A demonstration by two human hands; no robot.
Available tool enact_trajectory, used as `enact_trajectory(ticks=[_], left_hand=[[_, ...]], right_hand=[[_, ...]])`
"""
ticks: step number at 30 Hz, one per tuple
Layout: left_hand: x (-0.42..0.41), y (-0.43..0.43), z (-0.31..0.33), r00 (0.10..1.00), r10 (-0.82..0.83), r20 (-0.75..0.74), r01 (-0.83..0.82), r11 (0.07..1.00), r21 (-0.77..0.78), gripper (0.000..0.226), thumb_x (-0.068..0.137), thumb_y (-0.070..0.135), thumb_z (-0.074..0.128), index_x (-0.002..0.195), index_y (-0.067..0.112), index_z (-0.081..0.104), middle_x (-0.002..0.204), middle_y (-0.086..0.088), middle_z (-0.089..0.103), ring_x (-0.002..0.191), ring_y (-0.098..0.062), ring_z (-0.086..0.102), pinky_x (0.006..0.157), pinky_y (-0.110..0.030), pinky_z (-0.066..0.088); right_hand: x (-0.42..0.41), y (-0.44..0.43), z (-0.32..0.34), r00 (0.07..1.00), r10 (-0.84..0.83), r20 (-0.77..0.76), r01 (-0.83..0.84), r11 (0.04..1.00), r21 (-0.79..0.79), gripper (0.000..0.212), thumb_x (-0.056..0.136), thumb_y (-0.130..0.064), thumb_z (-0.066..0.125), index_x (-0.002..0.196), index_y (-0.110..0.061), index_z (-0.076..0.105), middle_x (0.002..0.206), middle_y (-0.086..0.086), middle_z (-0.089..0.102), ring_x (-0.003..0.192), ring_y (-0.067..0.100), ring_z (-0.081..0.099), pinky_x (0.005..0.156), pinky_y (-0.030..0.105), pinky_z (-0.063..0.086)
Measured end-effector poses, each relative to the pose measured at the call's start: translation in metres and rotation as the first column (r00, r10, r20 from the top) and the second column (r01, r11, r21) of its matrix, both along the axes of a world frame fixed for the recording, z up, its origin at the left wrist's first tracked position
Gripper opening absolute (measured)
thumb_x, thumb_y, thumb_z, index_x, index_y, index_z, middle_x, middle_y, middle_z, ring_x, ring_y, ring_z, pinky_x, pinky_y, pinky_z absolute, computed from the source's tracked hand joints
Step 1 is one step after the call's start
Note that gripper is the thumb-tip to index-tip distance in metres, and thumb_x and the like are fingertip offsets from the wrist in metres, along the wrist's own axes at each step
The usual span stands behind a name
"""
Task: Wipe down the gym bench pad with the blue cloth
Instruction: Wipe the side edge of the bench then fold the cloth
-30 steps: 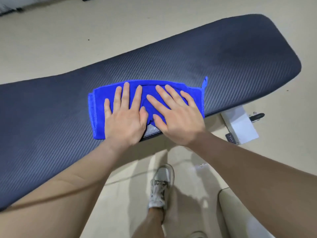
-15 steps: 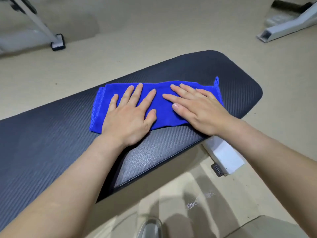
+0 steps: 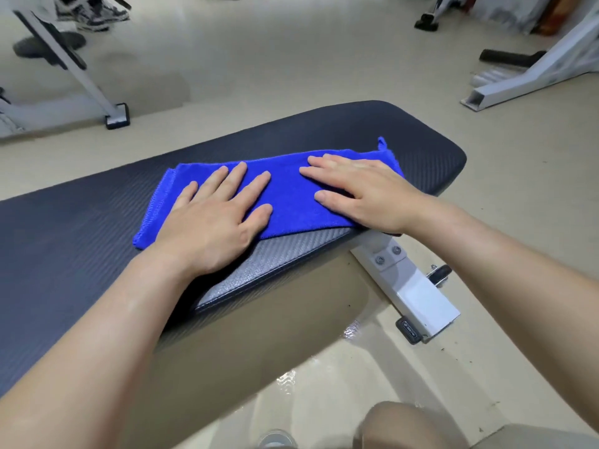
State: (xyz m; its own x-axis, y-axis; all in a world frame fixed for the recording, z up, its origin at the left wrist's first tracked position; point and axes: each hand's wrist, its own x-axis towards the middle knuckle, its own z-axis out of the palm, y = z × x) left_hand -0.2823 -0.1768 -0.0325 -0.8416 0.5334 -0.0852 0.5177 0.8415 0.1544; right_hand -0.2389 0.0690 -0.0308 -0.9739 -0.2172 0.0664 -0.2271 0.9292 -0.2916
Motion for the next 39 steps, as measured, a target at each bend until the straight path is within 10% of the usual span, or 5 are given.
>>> enact_trajectory(ticks=[8,18,26,33,39], left_hand=[[0.038,-0.018,0.008,0.980,0.153,-0.124,-0.112,0.952,0.285,0.045,0.096,0.041,0.039,0.140,0.032,0.043,0.154,0.005,0.031,0.143,-0.014,0.022,0.114,-0.036,0.023],[0.070,-0.052,0.008,0.811,0.548,-0.205,-0.455,0.811,0.367,0.031,0.093,0.030,0.053,0.121,0.022,0.062,0.125,-0.012,0.057,0.111,-0.040,0.046,0.089,-0.044,0.038],[0.100,-0.043,0.020,0.853,0.520,0.034,-0.461,0.722,0.516,0.016,0.080,0.023,0.066,0.087,0.037,0.069,0.081,0.010,0.064,0.079,-0.016,0.060,0.071,-0.032,0.045],[0.126,-0.036,0.030,0.911,0.296,-0.285,-0.213,0.933,0.288,0.013,0.078,0.042,0.063,0.085,0.035,0.072,0.068,0.009,0.049,0.070,-0.015,0.049,0.053,-0.026,0.033],[0.079,0.041,0.010,0.895,-0.116,-0.431,0.111,0.993,-0.036,0.068,0.082,0.055,0.058,0.142,0.029,0.041,0.151,-0.010,0.036,0.134,-0.030,0.037,0.101,-0.042,0.039]], right_hand=[[0.051,-0.001,-0.026,0.716,-0.593,-0.368,0.412,0.785,-0.463,0.050,0.082,-0.040,0.064,0.128,-0.022,0.057,0.139,0.000,0.048,0.132,0.016,0.040,0.102,0.027,0.028],[0.074,-0.042,-0.034,0.571,-0.699,0.430,0.489,-0.132,-0.862,0.045,0.073,-0.037,0.078,0.101,-0.029,0.044,0.114,0.007,0.059,0.088,0.020,0.062,0.073,0.035,0.054],[0.088,-0.001,-0.028,0.583,-0.754,0.303,0.508,0.048,-0.860,0.009,0.084,-0.018,0.072,0.088,-0.017,0.064,0.083,0.005,0.070,0.066,0.010,0.063,0.069,0.030,0.055],[0.094,-0.014,-0.014,0.686,-0.653,-0.322,0.519,0.749,-0.412,0.069,0.080,-0.047,0.068,0.141,-0.032,0.040,0.145,0.005,0.033,0.136,0.025,0.029,0.106,0.042,0.028],[0.063,-0.042,-0.031,0.621,-0.766,0.168,0.553,0.276,-0.786,0.095,0.091,-0.052,0.054,0.154,-0.011,-0.004,0.163,0.008,-0.010,0.149,0.018,-0.006,0.116,0.027,0.003]])
